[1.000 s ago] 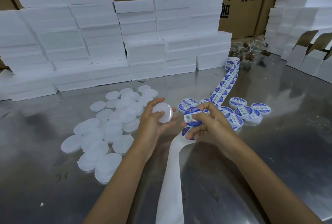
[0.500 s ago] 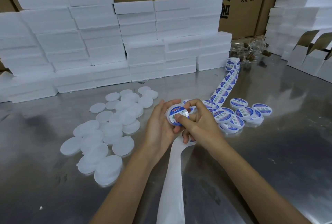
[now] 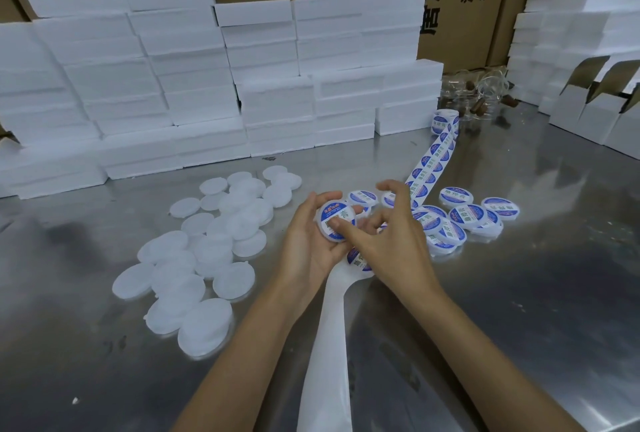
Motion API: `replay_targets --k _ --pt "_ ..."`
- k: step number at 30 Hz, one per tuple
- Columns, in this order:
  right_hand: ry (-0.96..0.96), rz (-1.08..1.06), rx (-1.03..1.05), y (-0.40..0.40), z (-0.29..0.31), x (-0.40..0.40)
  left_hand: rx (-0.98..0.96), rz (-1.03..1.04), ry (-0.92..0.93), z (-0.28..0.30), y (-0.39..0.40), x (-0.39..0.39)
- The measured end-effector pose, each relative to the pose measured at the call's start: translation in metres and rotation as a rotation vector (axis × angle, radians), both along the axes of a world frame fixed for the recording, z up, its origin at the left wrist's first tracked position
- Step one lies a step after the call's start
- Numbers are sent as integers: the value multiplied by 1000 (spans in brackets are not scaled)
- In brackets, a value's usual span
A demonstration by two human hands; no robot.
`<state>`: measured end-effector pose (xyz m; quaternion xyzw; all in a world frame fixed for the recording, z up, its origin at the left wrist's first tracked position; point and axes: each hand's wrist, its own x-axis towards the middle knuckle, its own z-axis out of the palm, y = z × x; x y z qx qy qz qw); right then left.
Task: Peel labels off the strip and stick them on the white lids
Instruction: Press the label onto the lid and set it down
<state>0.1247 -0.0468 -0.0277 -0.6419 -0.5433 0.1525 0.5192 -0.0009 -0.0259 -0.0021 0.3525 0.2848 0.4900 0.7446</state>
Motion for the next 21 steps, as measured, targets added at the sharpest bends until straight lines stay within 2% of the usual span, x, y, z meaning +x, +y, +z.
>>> replay_targets --k 4,7,13,15,21 --pt "-334 -106 -35 -1 -3 -3 -63 -29 -99 1 0 -1" --pt "-407 -118 59 0 -7 -6 -35 -53 -107 -2 -1 0" --pt "-356 -114 162 3 -11 2 26 -138 -72 -2 -3 2" --pt "-333 -102 132 5 -13 3 59 -148 -29 -6 1 1" --pt "-197 -73 92 6 -12 3 241 8 336 -15 -1 5"
